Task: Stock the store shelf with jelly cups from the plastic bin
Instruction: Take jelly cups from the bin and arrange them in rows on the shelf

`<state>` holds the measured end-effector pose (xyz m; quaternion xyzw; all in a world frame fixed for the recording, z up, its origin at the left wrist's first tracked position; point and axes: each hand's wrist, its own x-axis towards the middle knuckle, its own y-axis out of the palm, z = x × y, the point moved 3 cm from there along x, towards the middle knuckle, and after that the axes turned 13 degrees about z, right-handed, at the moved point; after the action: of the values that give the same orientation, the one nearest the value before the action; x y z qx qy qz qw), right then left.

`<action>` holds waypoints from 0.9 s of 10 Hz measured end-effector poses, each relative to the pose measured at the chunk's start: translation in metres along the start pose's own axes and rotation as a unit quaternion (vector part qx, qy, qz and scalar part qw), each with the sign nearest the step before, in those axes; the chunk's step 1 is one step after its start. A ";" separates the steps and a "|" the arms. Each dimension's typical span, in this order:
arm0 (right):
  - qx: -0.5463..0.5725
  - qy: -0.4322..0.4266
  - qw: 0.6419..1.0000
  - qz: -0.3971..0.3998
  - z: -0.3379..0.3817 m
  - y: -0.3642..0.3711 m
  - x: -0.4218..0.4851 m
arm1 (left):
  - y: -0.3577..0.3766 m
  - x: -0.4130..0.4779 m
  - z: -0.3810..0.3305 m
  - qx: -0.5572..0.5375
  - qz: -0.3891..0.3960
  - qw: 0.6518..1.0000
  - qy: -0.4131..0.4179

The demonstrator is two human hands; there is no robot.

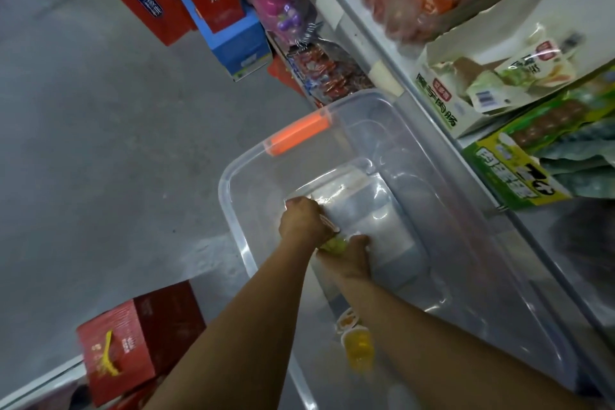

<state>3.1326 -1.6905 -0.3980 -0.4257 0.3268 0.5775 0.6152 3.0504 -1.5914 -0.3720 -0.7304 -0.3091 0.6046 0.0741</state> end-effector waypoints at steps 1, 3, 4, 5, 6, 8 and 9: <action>-0.028 -0.013 0.999 -0.023 -0.007 -0.020 -0.009 | 0.008 -0.013 -0.007 -0.002 0.028 0.999 0.022; 0.006 -0.055 0.998 -0.022 -0.020 -0.072 -0.023 | 0.028 -0.015 -0.014 -0.050 0.063 0.996 0.048; 0.050 -0.070 0.996 -0.021 -0.027 -0.081 -0.035 | 0.033 -0.033 -0.018 -0.112 0.073 0.988 0.079; 0.123 -0.107 0.987 -0.006 -0.023 -0.088 -0.073 | 0.037 -0.063 -0.015 -0.166 0.038 0.978 0.123; 0.127 -0.127 0.984 0.020 -0.019 -0.099 -0.126 | 0.038 -0.108 -0.007 -0.206 0.017 0.962 0.176; 0.159 -0.210 0.964 0.033 -0.053 -0.107 -0.248 | 0.051 -0.243 0.000 -0.260 -0.014 0.931 0.255; 0.172 -0.233 0.957 0.025 -0.083 -0.108 -0.307 | 0.065 -0.309 0.003 -0.256 -0.009 0.923 0.288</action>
<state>3.2101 -1.8952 -0.1426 -0.1585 0.2798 0.6107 0.7236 3.0470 -1.8113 -0.1450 -0.8642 -0.4251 0.2680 -0.0243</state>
